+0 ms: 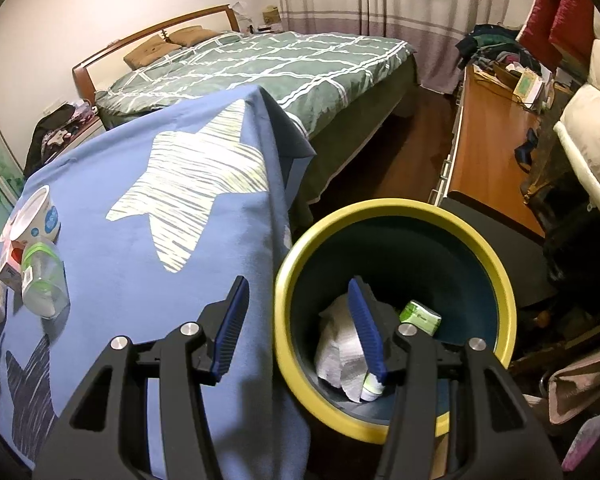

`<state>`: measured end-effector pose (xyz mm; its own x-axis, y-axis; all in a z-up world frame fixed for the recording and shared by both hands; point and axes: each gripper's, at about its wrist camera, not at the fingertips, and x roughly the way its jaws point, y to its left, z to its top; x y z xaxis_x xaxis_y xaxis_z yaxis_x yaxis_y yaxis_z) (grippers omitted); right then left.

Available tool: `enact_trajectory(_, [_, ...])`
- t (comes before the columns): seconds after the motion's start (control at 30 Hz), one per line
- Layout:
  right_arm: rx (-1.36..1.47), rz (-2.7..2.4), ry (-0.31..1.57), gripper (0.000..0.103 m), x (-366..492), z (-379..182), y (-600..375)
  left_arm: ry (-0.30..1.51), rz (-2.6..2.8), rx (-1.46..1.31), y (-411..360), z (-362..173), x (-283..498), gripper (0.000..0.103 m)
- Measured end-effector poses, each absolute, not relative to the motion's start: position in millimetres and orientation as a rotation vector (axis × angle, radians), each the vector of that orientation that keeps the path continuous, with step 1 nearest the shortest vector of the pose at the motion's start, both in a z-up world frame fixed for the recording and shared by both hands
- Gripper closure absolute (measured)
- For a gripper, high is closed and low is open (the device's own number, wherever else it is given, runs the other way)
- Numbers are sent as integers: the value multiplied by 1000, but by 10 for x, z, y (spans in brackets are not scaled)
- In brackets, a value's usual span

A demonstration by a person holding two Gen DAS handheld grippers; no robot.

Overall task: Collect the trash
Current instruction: 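Close the left gripper around the white pill bottle, then carry the pill bottle over the yellow bin and open the left gripper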

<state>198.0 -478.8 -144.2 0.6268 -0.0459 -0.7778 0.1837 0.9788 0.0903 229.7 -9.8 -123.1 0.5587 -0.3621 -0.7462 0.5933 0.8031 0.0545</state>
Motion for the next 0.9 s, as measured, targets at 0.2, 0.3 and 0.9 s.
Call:
enact_trajectory(0.2, [163, -113, 894, 53, 2022, -1476, -4707, 831, -585, 355, -168, -1378, 2371, 5])
enact_trajectory(0.3, [161, -107, 898, 53, 2033, -1487, -4684, 844, -588, 339, -142, -1412, 2428, 5])
enact_trajectory(0.9, [191, -91, 880, 53, 1859, -1507, -4677, 776, -472, 323, -254, -1098, 2291, 13])
